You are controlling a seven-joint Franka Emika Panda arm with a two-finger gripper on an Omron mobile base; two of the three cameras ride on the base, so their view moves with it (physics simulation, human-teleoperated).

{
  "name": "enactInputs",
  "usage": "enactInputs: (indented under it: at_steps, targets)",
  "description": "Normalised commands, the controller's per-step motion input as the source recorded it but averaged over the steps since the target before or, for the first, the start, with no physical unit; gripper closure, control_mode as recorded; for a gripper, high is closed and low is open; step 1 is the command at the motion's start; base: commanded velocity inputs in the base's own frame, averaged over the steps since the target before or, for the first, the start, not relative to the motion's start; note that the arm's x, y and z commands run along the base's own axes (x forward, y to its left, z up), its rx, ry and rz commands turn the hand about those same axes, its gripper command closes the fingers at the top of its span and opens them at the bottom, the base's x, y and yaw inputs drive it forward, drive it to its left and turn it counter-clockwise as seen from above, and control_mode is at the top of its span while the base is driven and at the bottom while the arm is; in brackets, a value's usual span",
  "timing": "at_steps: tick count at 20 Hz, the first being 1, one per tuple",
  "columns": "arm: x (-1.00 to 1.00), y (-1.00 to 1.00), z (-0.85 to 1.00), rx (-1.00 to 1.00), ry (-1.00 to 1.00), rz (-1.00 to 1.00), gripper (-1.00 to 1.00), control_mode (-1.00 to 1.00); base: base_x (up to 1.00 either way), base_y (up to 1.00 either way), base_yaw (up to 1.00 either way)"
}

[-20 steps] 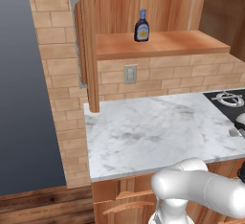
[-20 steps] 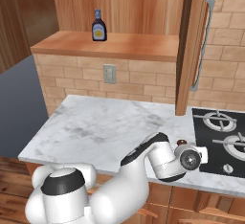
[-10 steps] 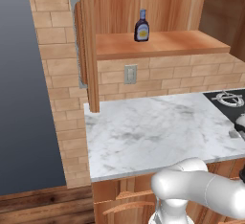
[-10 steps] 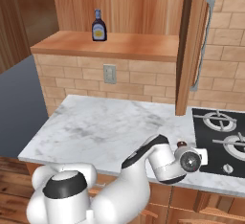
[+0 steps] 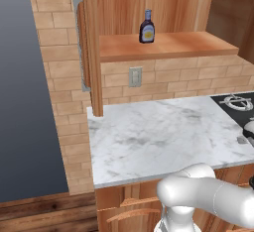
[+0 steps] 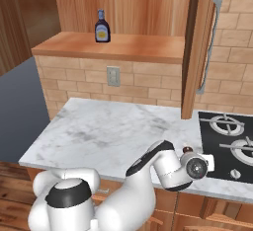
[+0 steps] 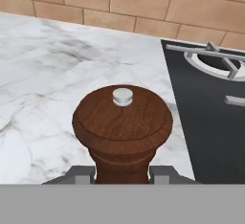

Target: Take 2 condiments from the cabinet and move them on the counter near the stove.Make sure the condiments are lined up with each other, next to each other.

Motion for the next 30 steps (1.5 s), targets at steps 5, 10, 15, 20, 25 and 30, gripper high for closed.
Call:
enactInputs:
  at_steps: [5, 10, 15, 20, 25, 30]
  targets:
    - [0.0, 0.0, -0.03, 0.0, 0.0, 0.0, -1.0, -1.0, 0.0, 0.0, 0.0]
    - [0.0, -0.01, -0.03, 0.0, 0.0, 0.0, -1.0, -1.0, 0.0, 0.0, 0.0]
    - [0.0, -0.05, -0.01, 0.0, 0.0, 0.0, -1.0, -1.0, 0.0, 0.0, 0.0]
    - [-0.05, -0.09, 0.05, 0.0, -0.01, 0.0, -1.0, -1.0, 0.0, 0.0, 0.0]
    - [-0.26, 0.01, 0.24, 0.0, 0.0, 0.0, -1.0, -1.0, 0.0, 0.0, 0.0]
    - [-0.18, 0.29, 0.42, 0.0, 0.01, 0.0, -1.0, -1.0, 0.0, 0.0, 0.0]
